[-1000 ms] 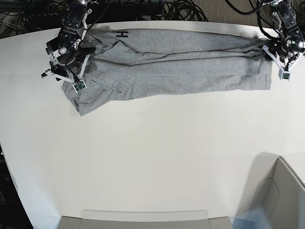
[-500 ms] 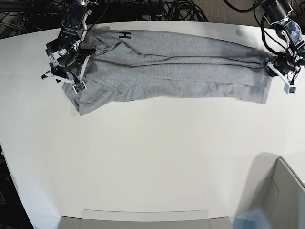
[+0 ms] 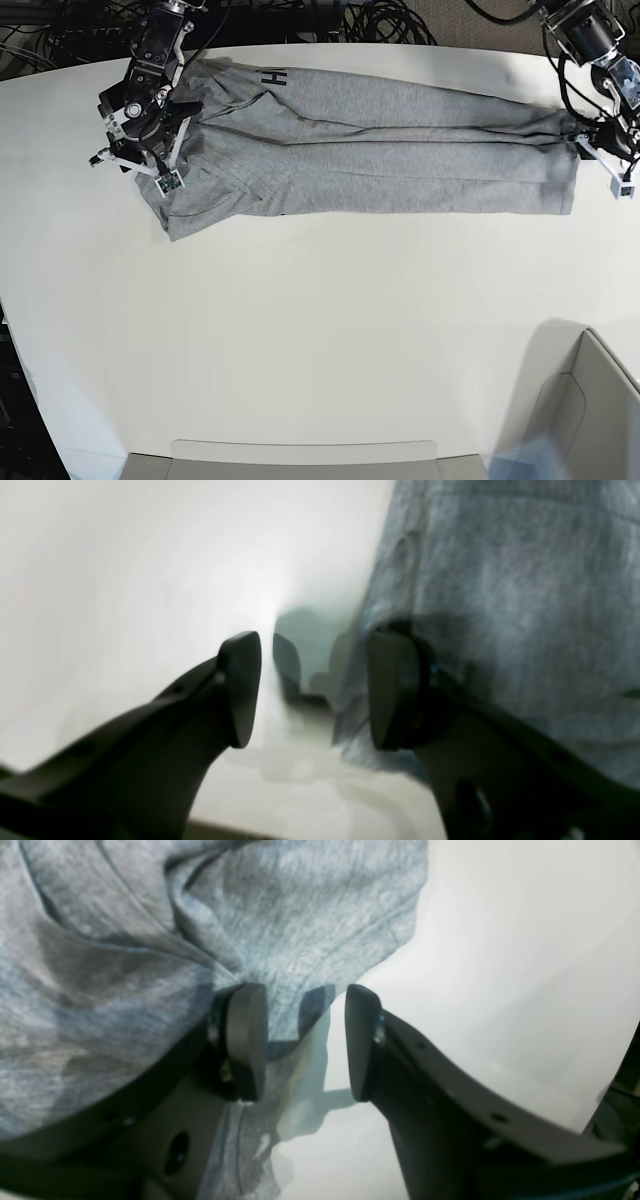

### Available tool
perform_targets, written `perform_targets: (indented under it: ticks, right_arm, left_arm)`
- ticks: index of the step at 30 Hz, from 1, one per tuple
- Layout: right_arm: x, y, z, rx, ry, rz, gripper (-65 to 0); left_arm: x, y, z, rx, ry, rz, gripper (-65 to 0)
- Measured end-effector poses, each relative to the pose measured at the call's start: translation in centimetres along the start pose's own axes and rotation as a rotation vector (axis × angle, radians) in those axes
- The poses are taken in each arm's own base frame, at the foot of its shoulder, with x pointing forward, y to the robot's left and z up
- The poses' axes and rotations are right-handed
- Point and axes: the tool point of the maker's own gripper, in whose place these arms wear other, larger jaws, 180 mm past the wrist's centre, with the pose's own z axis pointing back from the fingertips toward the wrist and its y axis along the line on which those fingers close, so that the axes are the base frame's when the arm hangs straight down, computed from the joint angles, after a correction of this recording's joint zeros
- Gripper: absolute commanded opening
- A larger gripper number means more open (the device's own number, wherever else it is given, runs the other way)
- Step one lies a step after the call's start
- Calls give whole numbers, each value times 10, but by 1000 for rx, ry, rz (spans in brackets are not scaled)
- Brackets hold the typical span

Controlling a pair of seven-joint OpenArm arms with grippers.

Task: Fold the T-shirt properly
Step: 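Grasp the strip's end with the left gripper and lift it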

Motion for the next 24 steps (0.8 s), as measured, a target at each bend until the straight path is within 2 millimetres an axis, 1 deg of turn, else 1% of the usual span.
perform_targets:
  ticks: [2,4,6,7,10,12,15,16,18,19,22,24]
  right_arm:
    - [0,0,0,0,1,0,-393]
    - [0,0,0,0,0,0,-393]
    - [0,0,0,0,1,0,-393]
    - [0,0,0,0,1,0,-393]
    - [0,0,0,0,1,0,-393]
    - [-2,2,-2,9,6,1,-393]
    - [-1,3,-7,17,9,2,-393]
    - [1,2,-8,18,5,2,-393]
    - [3,2,-9,18,2,2,-393]
    - [3,2,-9,19,1,2,-393]
    - [5,2,-9,20,-11,1,-393]
    - [4,2,-9,20,-7,1,-393]
  left_arm:
    - [9,4,14,32,-41,6,-302]
    - [25,5,26,57,-98,-11,-286]
    - [35,3,33,58,-132,-14,-271]
    - [34,2,34,54,-126,-17,-270]
    - [21,-2,30,55,-40,-37,-270]
    - [20,-11,26,50,-6,-81,-270]
    - [30,-37,14,-15,-25,-108,-270]
    - [29,-46,10,-46,-26,-95,-270]
    - [19,-60,2,-82,3,-91,-270]
    - [16,-61,1,-85,7,-89,-270]
    - [17,-50,4,-57,11,-98,-270]
    - [14,-50,0,-61,22,-90,-270]
